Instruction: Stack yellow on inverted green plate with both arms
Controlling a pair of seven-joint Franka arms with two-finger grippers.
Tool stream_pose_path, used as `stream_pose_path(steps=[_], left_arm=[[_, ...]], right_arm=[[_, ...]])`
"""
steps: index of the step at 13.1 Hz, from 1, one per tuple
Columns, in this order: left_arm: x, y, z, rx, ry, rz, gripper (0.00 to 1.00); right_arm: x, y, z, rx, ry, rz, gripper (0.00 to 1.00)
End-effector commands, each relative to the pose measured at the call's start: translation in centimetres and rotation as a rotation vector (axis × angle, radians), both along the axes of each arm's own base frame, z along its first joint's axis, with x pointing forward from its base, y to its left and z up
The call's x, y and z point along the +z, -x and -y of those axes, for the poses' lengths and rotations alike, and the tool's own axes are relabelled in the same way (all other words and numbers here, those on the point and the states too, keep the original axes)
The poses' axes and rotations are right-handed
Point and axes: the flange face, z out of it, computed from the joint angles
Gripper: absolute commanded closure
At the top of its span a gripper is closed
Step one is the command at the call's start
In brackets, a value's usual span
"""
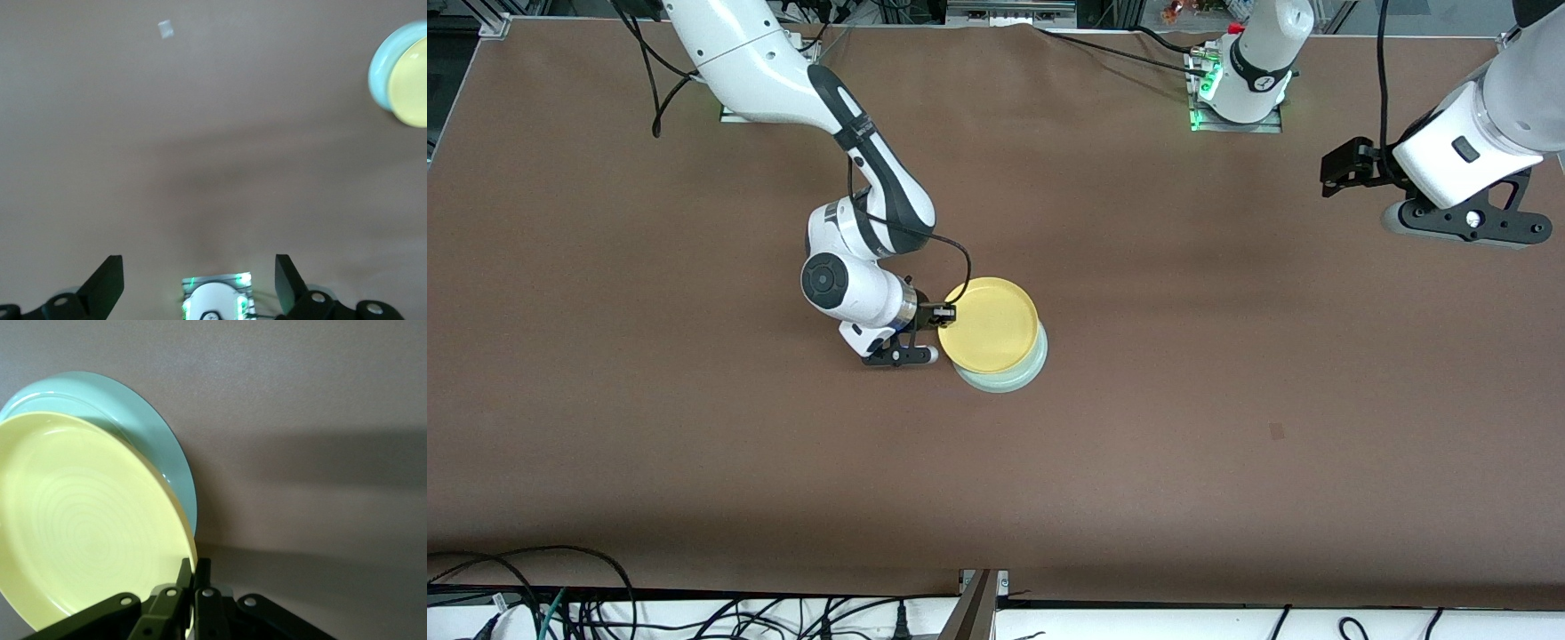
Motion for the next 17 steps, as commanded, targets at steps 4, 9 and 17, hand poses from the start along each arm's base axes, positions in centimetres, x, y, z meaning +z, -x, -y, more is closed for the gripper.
stream_pose_path(steps=[4, 9, 17], left_arm=[[-4.7, 1.7, -5.2, -0.034, 0.023, 0.13, 0.0], [-4.4, 0.8, -7.7, 0.04, 0.046, 0.178, 0.0], [-4.1, -1.6, -8.6, 0.068, 0.047, 0.189, 0.0]], right_arm=[[-1.1, 0.5, -1.3, -0.043, 0.0, 0.027, 1.0], [-1.1, 0.5, -1.4, -0.044, -0.001, 0.026, 1.0], [-1.0, 0.2, -1.5, -0.05, -0.007, 0.056, 1.0]])
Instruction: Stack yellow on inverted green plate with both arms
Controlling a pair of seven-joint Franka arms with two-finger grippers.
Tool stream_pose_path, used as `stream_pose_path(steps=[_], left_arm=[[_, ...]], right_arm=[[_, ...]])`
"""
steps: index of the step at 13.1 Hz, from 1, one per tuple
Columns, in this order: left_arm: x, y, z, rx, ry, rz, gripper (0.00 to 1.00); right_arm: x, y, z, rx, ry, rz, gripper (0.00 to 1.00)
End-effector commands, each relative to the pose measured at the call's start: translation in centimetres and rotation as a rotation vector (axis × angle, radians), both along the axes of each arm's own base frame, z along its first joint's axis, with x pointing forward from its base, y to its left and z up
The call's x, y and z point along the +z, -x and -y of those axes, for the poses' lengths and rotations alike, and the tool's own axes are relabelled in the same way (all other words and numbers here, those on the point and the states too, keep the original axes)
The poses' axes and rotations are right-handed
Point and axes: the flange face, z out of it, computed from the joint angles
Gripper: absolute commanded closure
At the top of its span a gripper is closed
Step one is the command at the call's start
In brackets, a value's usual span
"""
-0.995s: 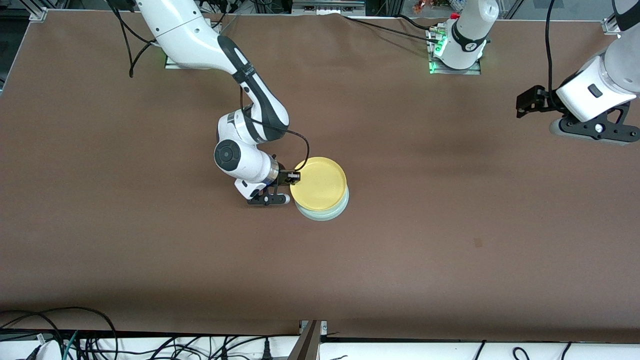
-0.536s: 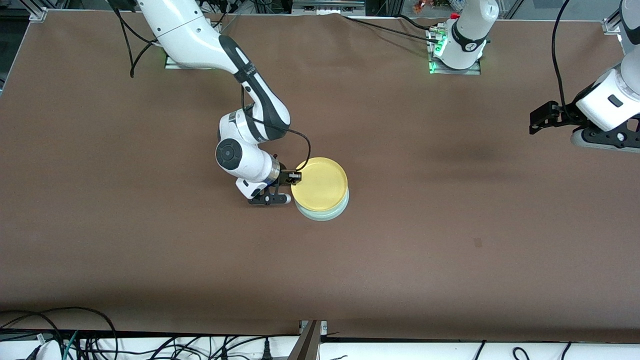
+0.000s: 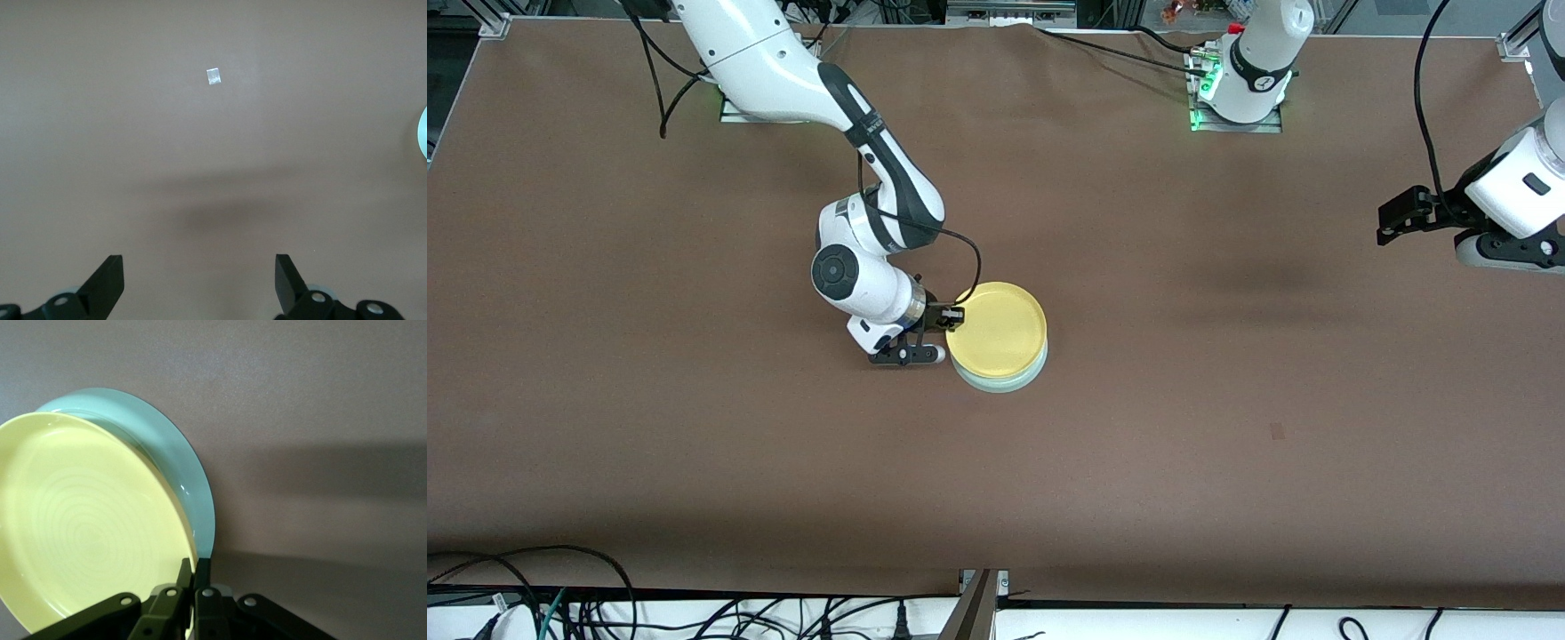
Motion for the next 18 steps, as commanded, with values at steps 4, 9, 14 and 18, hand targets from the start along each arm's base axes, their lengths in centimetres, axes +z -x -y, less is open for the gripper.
stream_pose_path(steps=[4, 9, 14, 18], left_arm=[[0.7, -1.3, -0.2, 0.0, 0.01, 0.011, 0.0], [1.2, -1.4, -0.2, 0.004, 0.005, 0.021, 0.0], [1.4, -1.3, -1.0, 0.023, 0.005, 0.025, 0.0], [2.9, -1.0, -6.9, 0.134, 0.085, 0.063, 0.0]], right_arm=[[-1.2, 0.1, -0.5, -0.024, -0.001, 0.009, 1.0], [1.6, -0.9, -0.8, -0.004, -0.016, 0.044, 0.0], [9.7, -5.3, 4.7, 0.07, 0.111, 0.062, 0.0], [14.7, -8.5, 10.5, 0.179, 0.183, 0.06, 0.0]])
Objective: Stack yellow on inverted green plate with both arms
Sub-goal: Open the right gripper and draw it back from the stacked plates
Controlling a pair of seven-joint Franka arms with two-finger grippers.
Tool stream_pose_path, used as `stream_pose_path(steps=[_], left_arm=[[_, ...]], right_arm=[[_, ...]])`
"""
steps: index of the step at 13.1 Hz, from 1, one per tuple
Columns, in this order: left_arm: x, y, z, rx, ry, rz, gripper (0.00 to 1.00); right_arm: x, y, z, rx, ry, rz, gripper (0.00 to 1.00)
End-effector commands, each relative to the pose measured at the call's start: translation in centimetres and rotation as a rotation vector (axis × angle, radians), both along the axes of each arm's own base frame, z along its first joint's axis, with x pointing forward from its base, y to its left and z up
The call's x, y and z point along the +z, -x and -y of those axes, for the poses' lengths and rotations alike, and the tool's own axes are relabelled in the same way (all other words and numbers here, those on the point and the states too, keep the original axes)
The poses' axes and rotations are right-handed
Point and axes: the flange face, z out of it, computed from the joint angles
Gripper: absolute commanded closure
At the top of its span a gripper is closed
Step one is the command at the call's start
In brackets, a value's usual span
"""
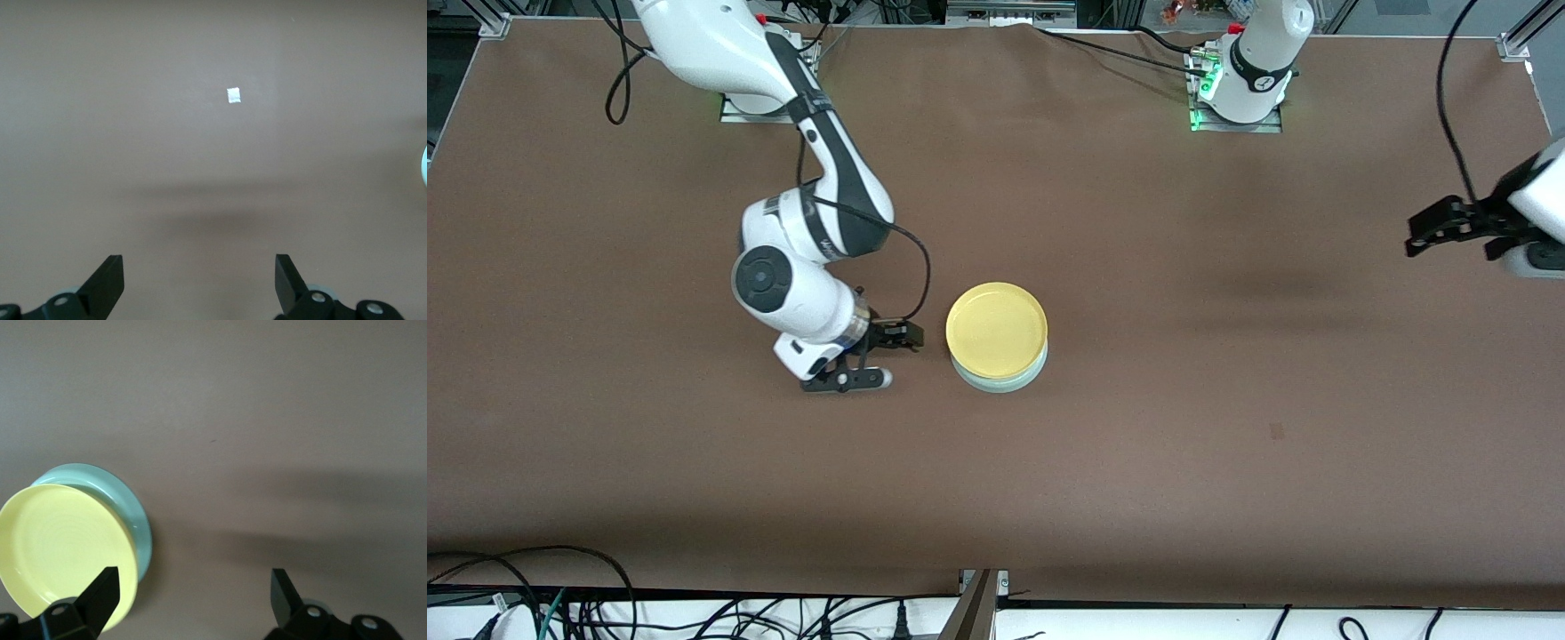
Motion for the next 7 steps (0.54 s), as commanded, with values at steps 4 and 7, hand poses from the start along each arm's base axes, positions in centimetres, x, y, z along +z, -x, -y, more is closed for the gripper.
stream_pose_path(steps=[4, 7], left_arm=[[1.1, -0.2, -1.2, 0.018, 0.044, 0.017, 0.0], [0.9, -0.3, -1.2, 0.016, 0.043, 0.014, 0.0]], right_arm=[[7.8, -1.7, 9.4, 0.106, 0.097, -0.117, 0.0], [13.2, -1.3, 16.8, 0.123, 0.108, -0.163, 0.0]])
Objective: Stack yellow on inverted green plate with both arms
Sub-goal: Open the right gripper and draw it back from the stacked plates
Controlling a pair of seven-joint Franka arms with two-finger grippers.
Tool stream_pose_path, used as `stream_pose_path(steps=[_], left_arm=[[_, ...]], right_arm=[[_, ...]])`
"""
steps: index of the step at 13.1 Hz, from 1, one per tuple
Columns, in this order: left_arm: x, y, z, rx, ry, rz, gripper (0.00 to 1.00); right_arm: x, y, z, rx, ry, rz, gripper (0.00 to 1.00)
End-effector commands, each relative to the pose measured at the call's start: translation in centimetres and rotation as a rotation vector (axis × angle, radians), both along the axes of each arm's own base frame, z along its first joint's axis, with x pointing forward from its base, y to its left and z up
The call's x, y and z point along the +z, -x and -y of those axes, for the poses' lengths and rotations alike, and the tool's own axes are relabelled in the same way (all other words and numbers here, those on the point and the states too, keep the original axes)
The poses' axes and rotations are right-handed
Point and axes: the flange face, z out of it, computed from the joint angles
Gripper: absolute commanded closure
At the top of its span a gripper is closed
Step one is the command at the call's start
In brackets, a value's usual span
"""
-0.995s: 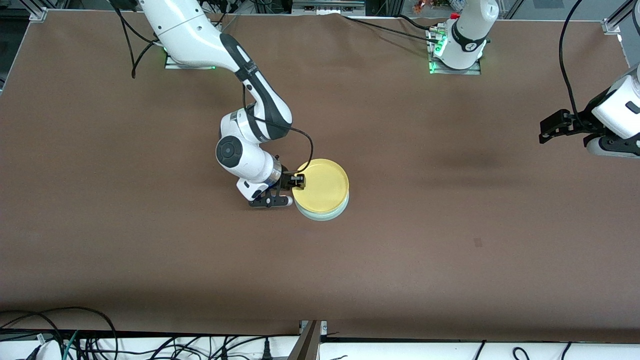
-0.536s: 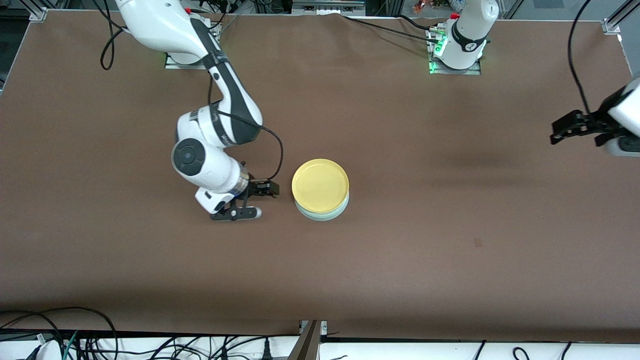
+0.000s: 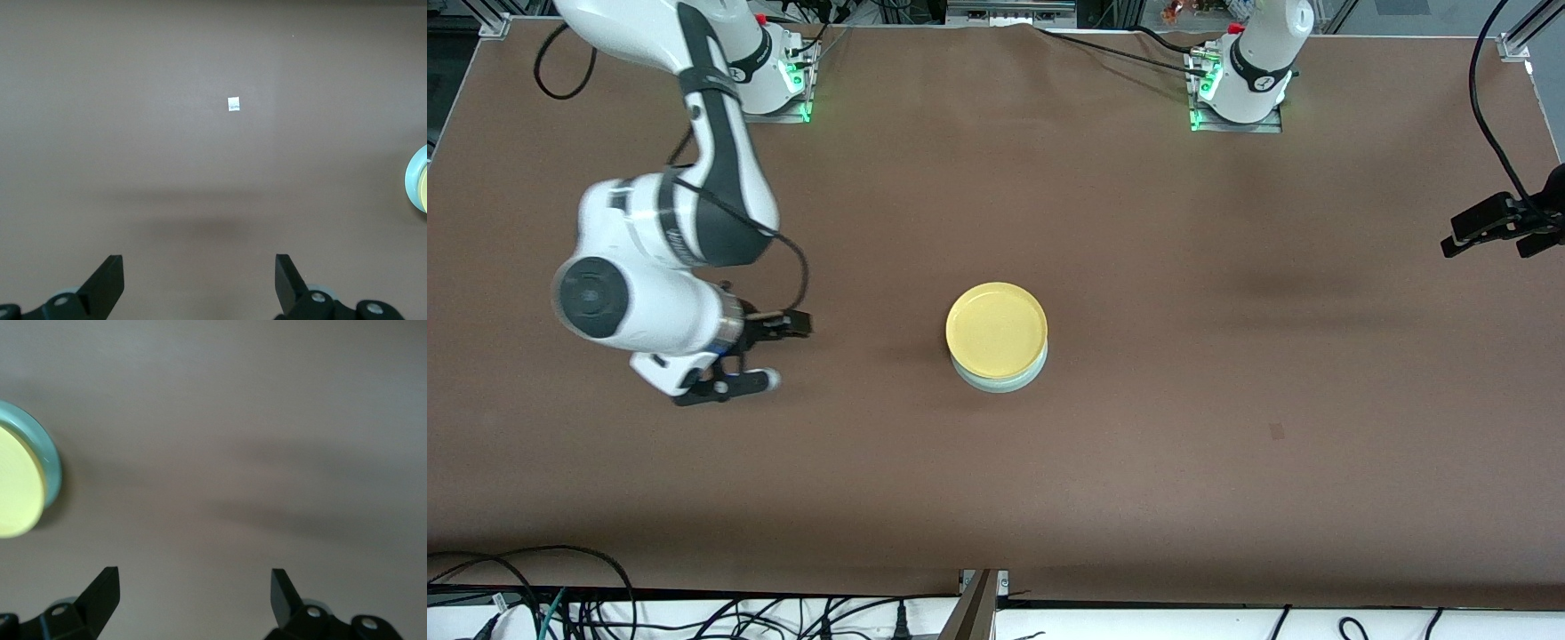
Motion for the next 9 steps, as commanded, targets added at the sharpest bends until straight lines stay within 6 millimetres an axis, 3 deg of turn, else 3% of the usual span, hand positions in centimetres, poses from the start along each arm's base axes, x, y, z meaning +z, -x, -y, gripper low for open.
stream_pose_path(steps=[1, 2, 3, 5, 6, 7, 9], left_arm=[[0.1, -0.4, 0.0, -0.005, 0.007, -0.005, 0.0], [0.1, -0.4, 0.1, -0.006, 0.007, -0.007, 0.0], [-0.1, -0.3, 0.0, -0.007, -0.003, -0.011, 0.0], [-0.1, -0.3, -0.1, -0.008, -0.021, -0.013, 0.0], [-0.2, -0.3, 0.0, -0.011, -0.021, -0.016, 0.0], [-0.2, -0.4, 0.0, -0.011, -0.021, -0.015, 0.0], [-0.5, -0.7, 0.1, -0.014, -0.022, -0.019, 0.0]], right_arm=[[6.0, 1.3, 5.7, -0.029, -0.014, -0.026, 0.0], [8.6, 2.5, 8.0, -0.05, -0.063, -0.035, 0.0], [9.6, 3.2, 10.2, -0.058, -0.084, -0.054, 0.0], [13.2, 5.1, 13.3, -0.023, -0.011, -0.021, 0.0], [15.5, 6.4, 15.8, -0.055, -0.001, 0.014, 0.0], [16.5, 7.7, 17.7, -0.083, -0.015, 0.03, 0.0], [18.6, 9.2, 18.7, -0.089, 0.005, 0.063, 0.0]])
